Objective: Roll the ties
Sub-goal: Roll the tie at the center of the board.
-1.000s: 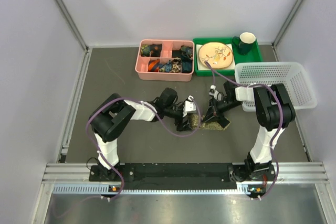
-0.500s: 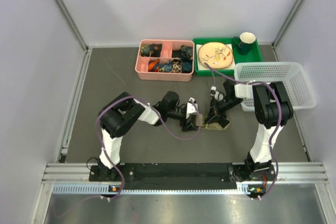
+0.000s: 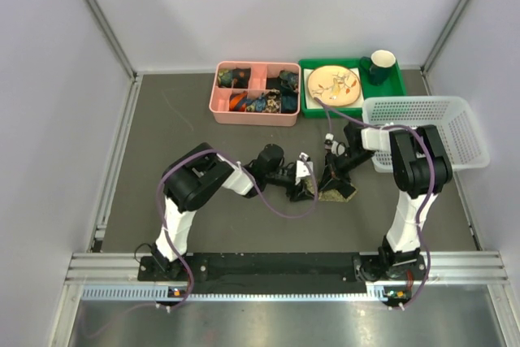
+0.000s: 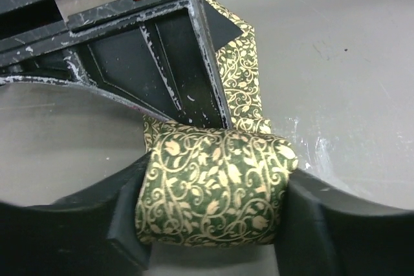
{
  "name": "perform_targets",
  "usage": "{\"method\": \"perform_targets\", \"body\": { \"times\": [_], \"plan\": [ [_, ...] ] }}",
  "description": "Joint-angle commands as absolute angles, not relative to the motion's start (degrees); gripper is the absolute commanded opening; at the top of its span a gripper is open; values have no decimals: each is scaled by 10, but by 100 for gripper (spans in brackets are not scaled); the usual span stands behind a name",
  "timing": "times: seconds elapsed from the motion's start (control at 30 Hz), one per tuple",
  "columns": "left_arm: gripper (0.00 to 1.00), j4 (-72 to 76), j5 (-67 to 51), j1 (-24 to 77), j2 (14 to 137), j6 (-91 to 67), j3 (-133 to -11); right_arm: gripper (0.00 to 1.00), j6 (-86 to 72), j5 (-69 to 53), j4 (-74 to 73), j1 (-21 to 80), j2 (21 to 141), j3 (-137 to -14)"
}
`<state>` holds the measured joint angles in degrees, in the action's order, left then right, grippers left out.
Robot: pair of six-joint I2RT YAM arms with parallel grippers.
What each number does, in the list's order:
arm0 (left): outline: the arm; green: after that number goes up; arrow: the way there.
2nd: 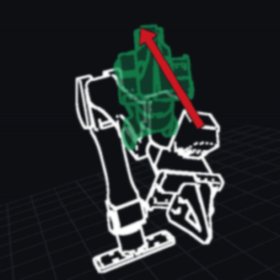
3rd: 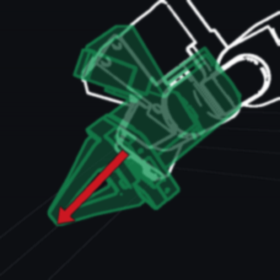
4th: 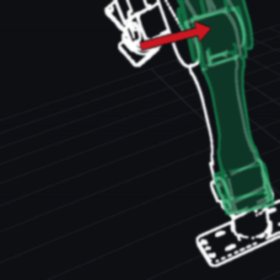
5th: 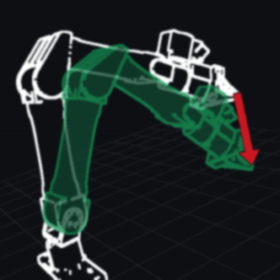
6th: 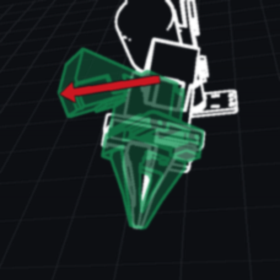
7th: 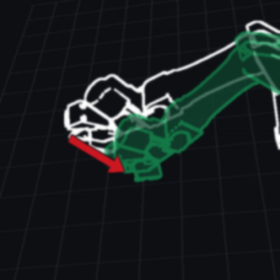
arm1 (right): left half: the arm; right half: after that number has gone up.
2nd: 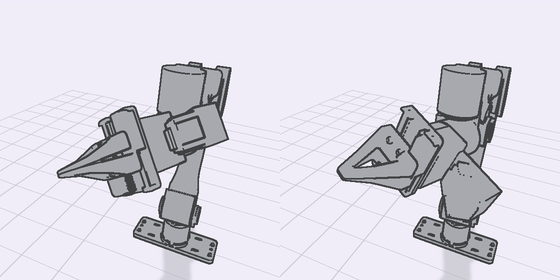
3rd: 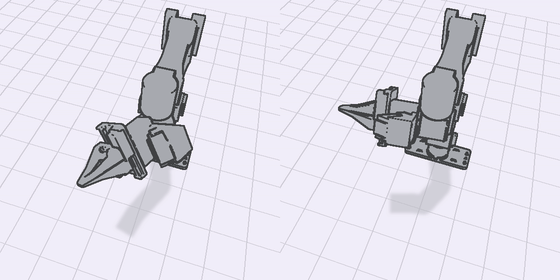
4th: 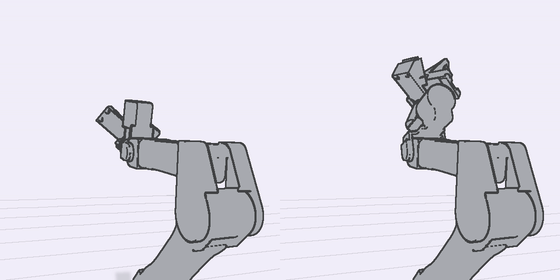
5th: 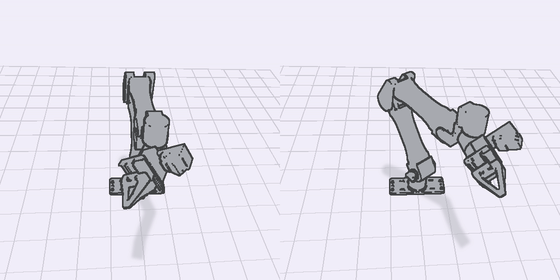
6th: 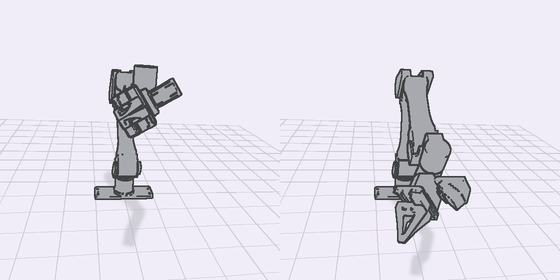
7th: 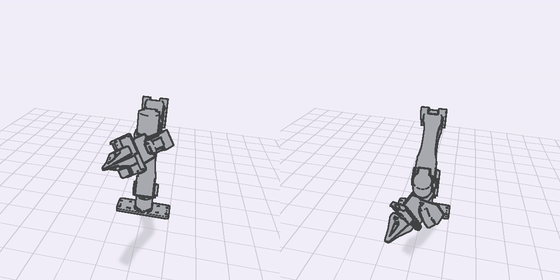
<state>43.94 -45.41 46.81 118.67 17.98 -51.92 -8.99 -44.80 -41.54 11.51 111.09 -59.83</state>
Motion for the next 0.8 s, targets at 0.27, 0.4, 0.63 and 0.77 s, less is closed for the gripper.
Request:
{"method": "perform_targets", "body": {
  "times": [0.27, 0.4, 0.63, 0.77],
  "plan": [
    [17, 184, -359, 477, 1155, 217, -565, 6, -55, -373, -345, 129, 1110, -584],
    [5, 58, -321, 476, 1126, 238, -571, 16, -58, -408, -349, 110, 1059, -577],
    [0, -74, -272, 484, 1134, 247, -613, 36, -40, -499, -366, 69, 998, -571],
    [0, -106, -243, 494, 1145, 257, -636, 43, -54, -557, -352, 69, 991, -556]
  ]
}}
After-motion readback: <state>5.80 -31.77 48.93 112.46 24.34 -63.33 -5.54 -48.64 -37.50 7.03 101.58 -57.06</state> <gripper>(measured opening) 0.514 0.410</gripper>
